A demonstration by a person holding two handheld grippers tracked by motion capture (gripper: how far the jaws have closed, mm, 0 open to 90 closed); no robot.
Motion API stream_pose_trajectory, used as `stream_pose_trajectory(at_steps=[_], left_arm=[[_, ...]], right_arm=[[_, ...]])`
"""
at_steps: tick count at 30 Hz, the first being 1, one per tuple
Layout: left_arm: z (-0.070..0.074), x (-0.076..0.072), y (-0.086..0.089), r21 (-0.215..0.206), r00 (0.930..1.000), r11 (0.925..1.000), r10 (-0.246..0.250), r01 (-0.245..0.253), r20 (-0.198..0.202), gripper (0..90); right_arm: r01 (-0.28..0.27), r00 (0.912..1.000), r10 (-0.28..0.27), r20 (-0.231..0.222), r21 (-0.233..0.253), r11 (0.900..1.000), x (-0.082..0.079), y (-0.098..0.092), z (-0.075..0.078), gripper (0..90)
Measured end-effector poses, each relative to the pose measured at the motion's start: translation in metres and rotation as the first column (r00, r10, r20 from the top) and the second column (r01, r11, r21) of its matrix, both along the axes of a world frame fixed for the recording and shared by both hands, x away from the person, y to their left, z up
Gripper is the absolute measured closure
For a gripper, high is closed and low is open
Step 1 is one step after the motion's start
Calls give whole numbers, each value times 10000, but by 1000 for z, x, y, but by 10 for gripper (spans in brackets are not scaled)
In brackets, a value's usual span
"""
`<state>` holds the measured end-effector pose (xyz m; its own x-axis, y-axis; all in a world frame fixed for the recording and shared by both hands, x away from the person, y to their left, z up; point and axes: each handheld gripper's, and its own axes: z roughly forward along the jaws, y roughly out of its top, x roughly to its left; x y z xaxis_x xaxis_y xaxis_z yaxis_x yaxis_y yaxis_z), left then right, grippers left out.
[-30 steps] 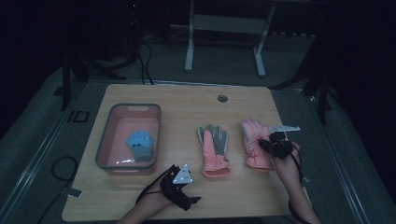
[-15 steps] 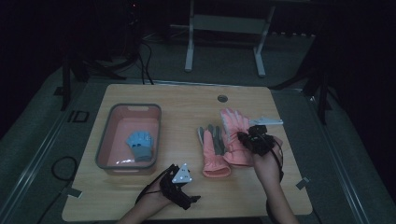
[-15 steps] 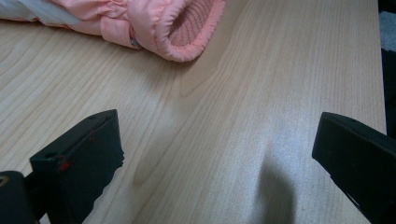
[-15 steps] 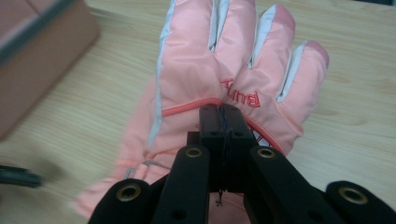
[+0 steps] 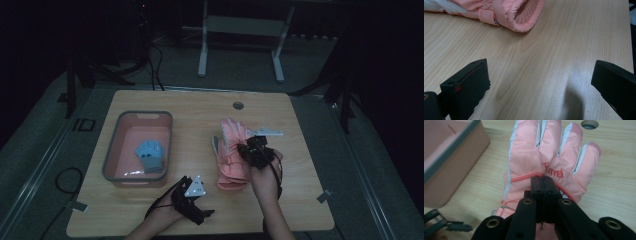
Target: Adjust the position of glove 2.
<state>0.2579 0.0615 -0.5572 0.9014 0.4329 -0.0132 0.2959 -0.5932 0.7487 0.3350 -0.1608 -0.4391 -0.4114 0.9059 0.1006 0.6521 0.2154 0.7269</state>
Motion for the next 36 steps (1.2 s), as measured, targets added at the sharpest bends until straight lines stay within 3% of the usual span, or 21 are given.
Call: stream_pose_trajectory(at_steps=[7,12,20,23,30,33,34,35,36], left_arm=[[0,0,1,9,10000,10000,-12,12,-59,19],[0,1,1,-9,9999,10000,23,-23,-107,19],[0,2,1,9,9999,10000,16,-16,-103,19],[0,2,1,-6,9999,10000,45,-46,-144,19],[0,4,2,-86,9996,9997,211,-213,-194,19],[1,4,2,-67,9994,9996,281,-283,-215,19],[1,4,2,-119,9991,9994,317,-320,-273,19],[1,5,2,-205,9986,9991,365,-374,-395,19],[1,6,2,-269,9977,9986,434,-449,-516,19]], right_arm=[[184,9980,-202,-594,-308,9994,11,9,-36,878],[155,9981,-183,-581,-483,9987,14,16,-51,853],[-579,9975,562,-435,-380,9976,19,13,-43,791],[-935,9949,912,-439,-533,9942,21,8,-39,705],[-1547,9876,1543,-291,-135,9879,20,-15,-33,511],[-1824,9832,1823,131,126,9831,18,-26,-24,427],[-1945,9808,1941,162,261,9806,17,-29,-21,360],[-2309,9730,2307,106,393,9722,17,-31,-19,288],[-2497,9683,2496,87,436,9673,16,-32,-19,262]])
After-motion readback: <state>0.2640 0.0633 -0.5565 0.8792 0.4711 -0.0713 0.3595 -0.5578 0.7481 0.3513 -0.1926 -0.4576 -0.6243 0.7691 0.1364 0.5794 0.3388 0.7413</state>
